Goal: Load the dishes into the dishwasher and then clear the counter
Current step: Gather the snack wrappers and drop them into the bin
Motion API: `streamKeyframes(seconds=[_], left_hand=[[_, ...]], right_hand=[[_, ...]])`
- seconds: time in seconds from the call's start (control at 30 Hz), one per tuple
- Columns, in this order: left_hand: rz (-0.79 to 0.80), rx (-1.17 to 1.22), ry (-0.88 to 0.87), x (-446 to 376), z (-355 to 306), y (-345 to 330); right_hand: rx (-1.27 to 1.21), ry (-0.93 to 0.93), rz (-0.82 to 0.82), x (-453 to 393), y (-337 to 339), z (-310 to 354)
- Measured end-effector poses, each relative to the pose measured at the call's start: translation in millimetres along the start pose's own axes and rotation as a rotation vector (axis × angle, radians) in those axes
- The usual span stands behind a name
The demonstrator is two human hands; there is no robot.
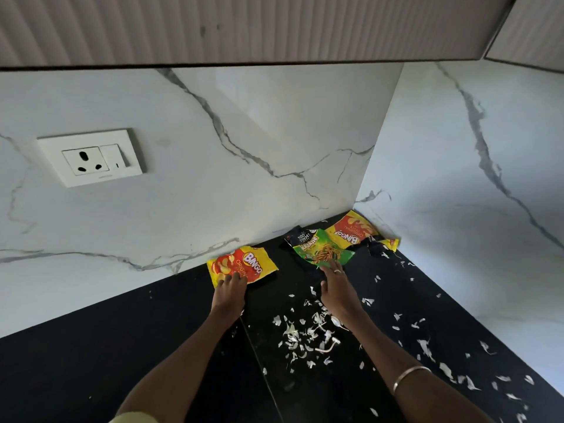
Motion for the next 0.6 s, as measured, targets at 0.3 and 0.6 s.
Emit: streamKeyframes(seconds=[0.3, 0.6], left_hand=[[-0.228, 0.267, 0.128, 17.1, -4.8, 32.6], [-0.494, 0.77, 0.266, 59.5, -13.4, 61.1]], right_hand=[[0.048, 0.029, -0.034, -18.0, -9.0, 8.7], [0.231, 0.028, -0.021, -21.9, -7.3, 27.6]])
Point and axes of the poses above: each hand's wrist, its own x-axis away from the middle knuckle, its own y-axis out of the back of the hand, z = x × y, the point moved 3 cm from there along -x, towards the middle knuckle, and after that the axes turned 8 degrees about -y, right-handed, at the moved point
